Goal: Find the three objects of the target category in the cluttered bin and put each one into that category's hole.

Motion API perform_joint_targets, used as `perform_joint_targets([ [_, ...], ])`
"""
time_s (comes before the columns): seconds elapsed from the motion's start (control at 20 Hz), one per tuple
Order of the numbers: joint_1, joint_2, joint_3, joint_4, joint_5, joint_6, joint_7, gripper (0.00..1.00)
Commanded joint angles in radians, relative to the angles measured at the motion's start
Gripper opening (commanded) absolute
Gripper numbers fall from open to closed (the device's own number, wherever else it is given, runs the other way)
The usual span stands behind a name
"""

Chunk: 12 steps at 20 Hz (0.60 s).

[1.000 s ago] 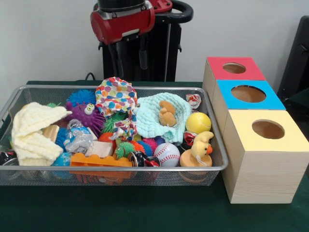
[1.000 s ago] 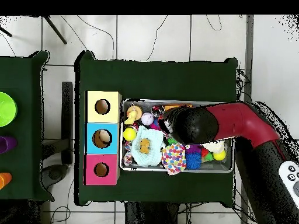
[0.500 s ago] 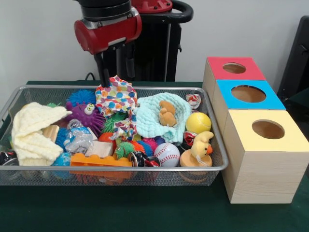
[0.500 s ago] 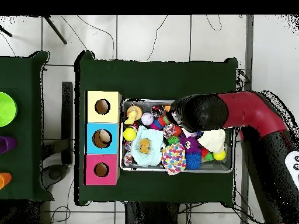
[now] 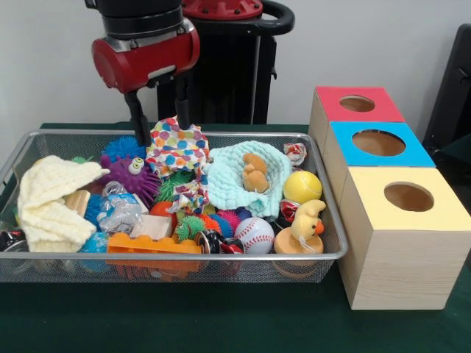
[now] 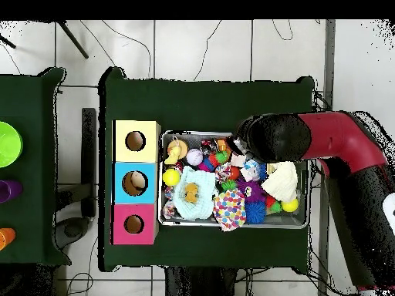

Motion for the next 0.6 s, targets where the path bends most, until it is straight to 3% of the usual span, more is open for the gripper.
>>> perform_joint_targets([
  [0.05,0.009,0.065,0.015,-0.106,-0.081,0.11,-0.38,1.0],
  [0.6,0.04,0.122,-0.002,-0.213,-0.12,0.115,-0.45,1.0],
])
